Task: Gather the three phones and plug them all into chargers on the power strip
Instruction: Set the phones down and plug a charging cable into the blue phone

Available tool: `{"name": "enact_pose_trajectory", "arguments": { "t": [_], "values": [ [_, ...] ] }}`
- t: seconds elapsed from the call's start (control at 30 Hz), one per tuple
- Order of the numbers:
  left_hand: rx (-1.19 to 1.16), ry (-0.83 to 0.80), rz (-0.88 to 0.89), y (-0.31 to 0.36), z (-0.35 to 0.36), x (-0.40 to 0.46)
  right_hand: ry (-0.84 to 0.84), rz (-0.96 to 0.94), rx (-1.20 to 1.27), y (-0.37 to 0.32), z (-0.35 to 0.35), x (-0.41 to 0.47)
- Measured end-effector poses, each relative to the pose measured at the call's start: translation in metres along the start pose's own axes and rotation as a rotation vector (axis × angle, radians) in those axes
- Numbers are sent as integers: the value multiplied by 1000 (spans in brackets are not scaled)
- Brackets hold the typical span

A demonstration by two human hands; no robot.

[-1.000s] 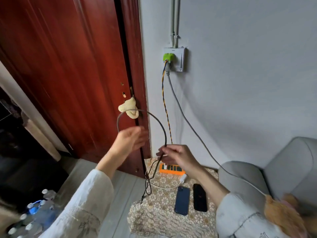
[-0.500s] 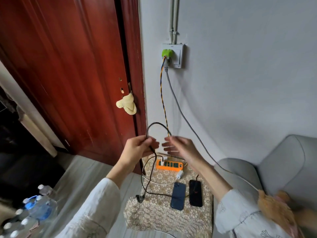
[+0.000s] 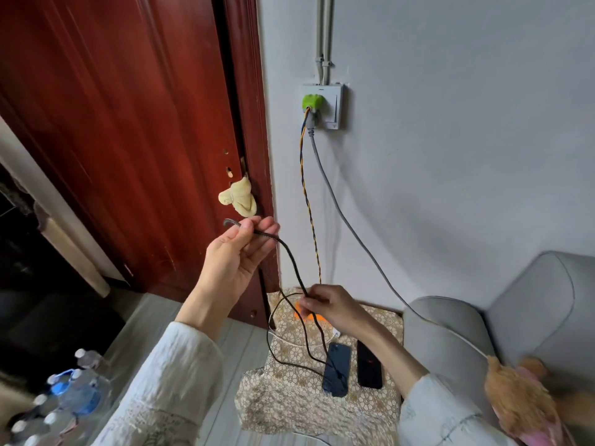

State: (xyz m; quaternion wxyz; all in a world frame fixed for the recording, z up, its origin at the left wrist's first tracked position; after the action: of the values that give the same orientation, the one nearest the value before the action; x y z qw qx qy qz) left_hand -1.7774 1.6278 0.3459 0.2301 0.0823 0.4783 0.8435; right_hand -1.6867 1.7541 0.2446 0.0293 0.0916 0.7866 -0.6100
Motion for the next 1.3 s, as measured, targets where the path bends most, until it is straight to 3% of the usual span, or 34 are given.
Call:
{"name": "enact_pose_trajectory", "arguments": {
  "t": [0.1, 0.17, 0.23, 0.3, 0.33, 0.4, 0.47, 0.53, 0.6, 0.77, 0.93, 1.0, 1.07, 1.2, 1.3],
  "values": [
    [-6, 102, 16, 11, -32, 7, 65, 47, -114, 22, -14, -7],
    [145, 174, -73, 6, -54, 5, 147, 56, -133, 25, -31, -9],
    [594, 190, -266, -11, -72, -3, 182, 15, -162, 17, -42, -8],
    [1057, 86, -386, -27, -76, -13, 192, -38, -194, 3, -46, -4],
    [1189, 59, -330, -28, -71, -14, 195, -61, -189, -5, -47, -1],
    [1340, 94, -33, -16, -51, -13, 198, -98, -162, -18, -46, 4],
    [1511, -13, 233, -13, -19, -15, 188, -124, -167, -29, -42, 8],
    [1627, -212, 244, -34, 1, -14, 178, -145, -190, -38, -37, 12],
    [1605, -224, 189, -43, 4, -14, 174, -159, -196, -40, -37, 14],
    [1357, 6, 292, -19, -19, -5, 130, -84, -159, -23, -43, 12],
    [973, 268, 262, 6, -56, 4, 140, 35, -103, 7, -58, 4],
    [968, 300, 250, 12, -66, 6, 169, 36, -137, 11, -65, 1],
    [1160, 189, 203, 6, -60, 10, 218, -1, -173, 6, -71, 0],
    [1451, -286, 97, -41, -11, 5, 216, -145, -240, -28, -63, 9],
    [1440, -383, 108, -60, 9, 0, 201, -212, -286, -43, -57, 14]
  ]
}}
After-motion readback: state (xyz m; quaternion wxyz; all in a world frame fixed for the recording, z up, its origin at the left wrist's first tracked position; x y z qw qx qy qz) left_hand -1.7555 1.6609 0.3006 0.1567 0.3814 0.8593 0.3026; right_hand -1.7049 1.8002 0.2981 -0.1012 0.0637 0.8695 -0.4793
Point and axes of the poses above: each hand's wrist, its own x-axis towards the middle knuckle, its own z-axis out of the palm, y = z × x, the point moved 7 cm from there along x, towards the middle knuckle, and after that the axes turned 6 degrees about x, right-handed, at the moved point
